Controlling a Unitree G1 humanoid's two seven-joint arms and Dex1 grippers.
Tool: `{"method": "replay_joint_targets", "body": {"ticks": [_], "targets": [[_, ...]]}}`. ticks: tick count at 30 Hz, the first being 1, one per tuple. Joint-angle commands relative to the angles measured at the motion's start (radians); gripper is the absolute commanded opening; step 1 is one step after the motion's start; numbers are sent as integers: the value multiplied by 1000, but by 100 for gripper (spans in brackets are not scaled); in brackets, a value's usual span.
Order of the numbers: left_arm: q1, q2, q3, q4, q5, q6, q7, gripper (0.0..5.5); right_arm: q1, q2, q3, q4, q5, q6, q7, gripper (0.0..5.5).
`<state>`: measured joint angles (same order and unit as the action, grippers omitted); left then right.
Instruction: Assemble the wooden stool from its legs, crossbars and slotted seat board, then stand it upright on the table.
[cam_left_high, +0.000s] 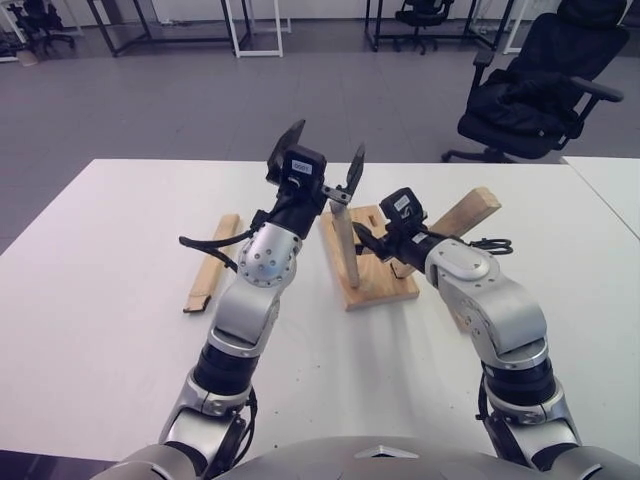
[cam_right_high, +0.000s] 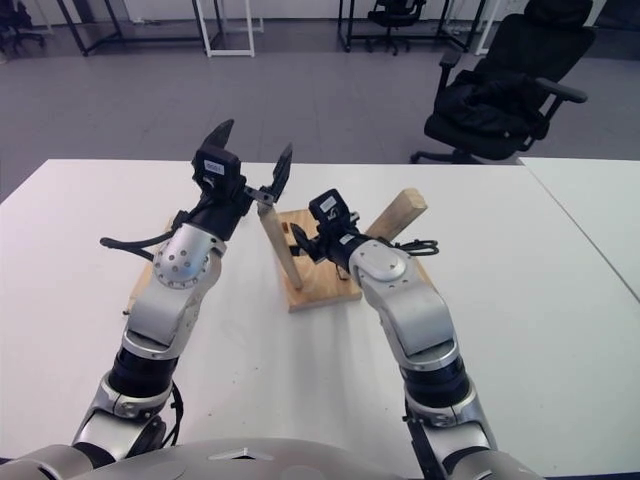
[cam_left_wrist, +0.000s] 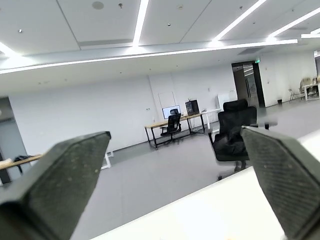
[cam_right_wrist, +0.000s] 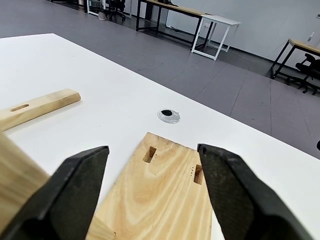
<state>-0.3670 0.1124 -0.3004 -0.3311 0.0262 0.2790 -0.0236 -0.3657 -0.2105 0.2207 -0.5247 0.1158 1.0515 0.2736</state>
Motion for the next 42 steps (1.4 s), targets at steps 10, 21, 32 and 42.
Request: {"method": "replay_joint_targets", "body": {"ticks": [10, 21, 32, 42], "targets": [[-86, 88, 444, -247, -118, 204, -22, 482, -388, -60, -534, -105, 305, 79, 100, 332], [503, -91, 206, -414, -103, 327, 58, 482, 177, -111, -447, -99, 147, -116, 0, 332], [295, -111, 62, -286, -29, 269, 36, 482, 65, -106, -153, -169, 49, -78, -81, 332], [255, 6, -103, -271, 96, 224, -44, 482, -7, -195, 21, -235, -4, -60, 6, 332]]}}
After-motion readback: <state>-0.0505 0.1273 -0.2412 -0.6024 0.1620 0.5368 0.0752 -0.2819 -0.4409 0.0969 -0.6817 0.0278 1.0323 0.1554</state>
